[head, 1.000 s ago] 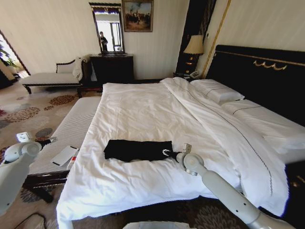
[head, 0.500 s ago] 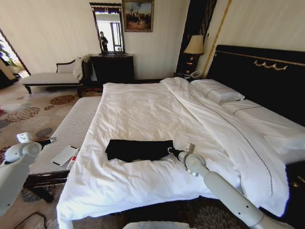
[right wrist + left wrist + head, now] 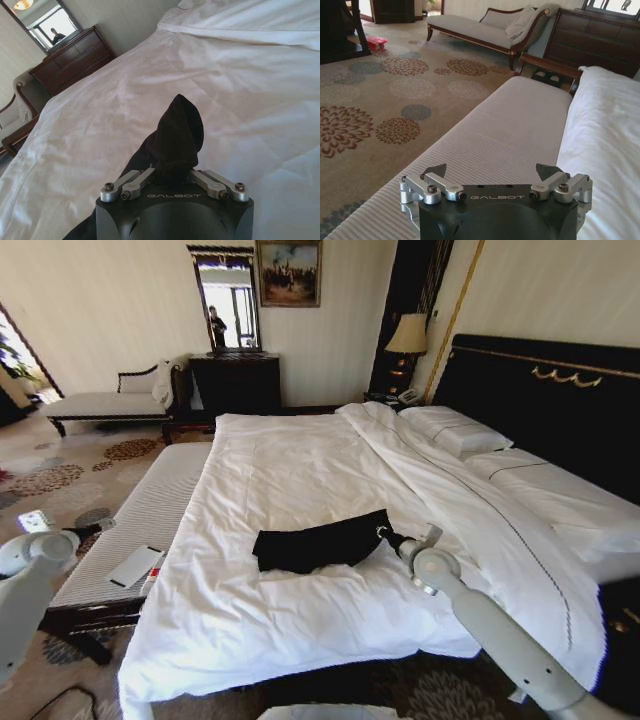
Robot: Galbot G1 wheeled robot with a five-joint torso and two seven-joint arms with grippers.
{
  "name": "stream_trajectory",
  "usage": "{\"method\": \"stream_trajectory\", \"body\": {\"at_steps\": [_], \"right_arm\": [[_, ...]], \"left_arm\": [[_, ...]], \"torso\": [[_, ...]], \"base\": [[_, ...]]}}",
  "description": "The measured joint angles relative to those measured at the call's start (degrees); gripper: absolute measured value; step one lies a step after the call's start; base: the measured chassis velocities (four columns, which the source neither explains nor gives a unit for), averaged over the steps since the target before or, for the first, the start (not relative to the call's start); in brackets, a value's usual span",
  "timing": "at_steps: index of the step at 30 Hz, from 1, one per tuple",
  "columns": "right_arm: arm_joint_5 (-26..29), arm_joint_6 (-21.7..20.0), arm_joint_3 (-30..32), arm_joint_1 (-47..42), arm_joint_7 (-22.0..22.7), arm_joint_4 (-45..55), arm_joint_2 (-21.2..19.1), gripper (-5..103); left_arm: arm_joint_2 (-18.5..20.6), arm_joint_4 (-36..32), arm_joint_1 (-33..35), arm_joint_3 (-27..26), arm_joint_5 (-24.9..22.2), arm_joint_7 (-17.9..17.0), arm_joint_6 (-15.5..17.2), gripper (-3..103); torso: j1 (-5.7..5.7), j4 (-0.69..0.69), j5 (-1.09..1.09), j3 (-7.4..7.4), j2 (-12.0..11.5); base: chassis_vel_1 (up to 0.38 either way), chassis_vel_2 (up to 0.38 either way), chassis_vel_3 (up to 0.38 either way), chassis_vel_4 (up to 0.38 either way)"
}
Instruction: Fold the clothes on the bed.
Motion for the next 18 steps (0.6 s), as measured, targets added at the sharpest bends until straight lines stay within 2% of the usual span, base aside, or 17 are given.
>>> {"method": "stream_trajectory", "body": {"at_steps": [3, 4, 6, 8, 9, 14, 16, 18], "right_arm": [[-0.7, 0.8, -2.7, 0.5, 0.0, 4.5, 0.2, 7], [-0.7, 0.8, -2.7, 0.5, 0.0, 4.5, 0.2, 7], [-0.8, 1.1, -5.2, 1.7, -0.4, 6.9, 0.0, 7], [-0.8, 1.1, -6.3, 2.5, -0.4, 7.6, -0.1, 7], [-0.6, 1.1, -8.4, 4.2, -0.5, 8.5, -0.4, 7], [0.5, 1.3, -13.8, 8.9, -0.5, 9.1, -0.9, 7], [0.9, 1.4, -18.8, 12.9, -0.5, 8.2, 0.0, 7], [1.0, 1.4, -20.5, 14.0, -0.5, 7.7, 0.5, 7]], "left_arm": [[2.2, -5.3, -2.2, -4.3, -8.3, -1.7, 0.5, 100], [2.2, -5.3, -2.2, -4.3, -8.3, -1.7, 0.5, 100], [3.2, -9.1, -4.2, -6.1, -13.6, -3.5, 0.5, 100], [3.4, -10.4, -4.9, -6.5, -15.4, -4.4, 0.6, 100], [3.5, -12.9, -6.0, -7.1, -18.0, -5.8, 1.0, 100], [2.8, -18.0, -7.3, -7.4, -20.1, -7.2, 1.4, 100], [1.4, -22.3, -8.0, -7.3, -21.1, -7.4, 1.5, 100], [0.9, -23.6, -8.3, -7.2, -21.3, -7.3, 1.5, 100]], "torso": [[0.00, 0.01, 0.02, -0.01, 0.0], [0.00, 0.01, 0.02, -0.01, 0.0], [-0.01, 0.00, 0.03, -0.01, 0.0], [-0.01, -0.01, 0.03, -0.01, 0.0], [-0.01, -0.01, 0.03, -0.01, 0.0], [0.00, 0.00, 0.01, 0.00, 0.0], [-0.01, 0.01, 0.00, 0.00, 0.0], [-0.01, 0.01, 0.01, 0.00, 0.0]], "base": [[0.000, 0.000, 0.000, 0.000], [0.000, 0.000, 0.000, 0.000], [0.000, 0.000, 0.000, 0.000], [0.000, 0.000, 0.000, 0.000], [0.000, 0.000, 0.000, 0.000], [0.000, 0.000, 0.000, 0.000], [0.000, 0.000, 0.000, 0.000], [0.000, 0.000, 0.000, 0.000]]}}
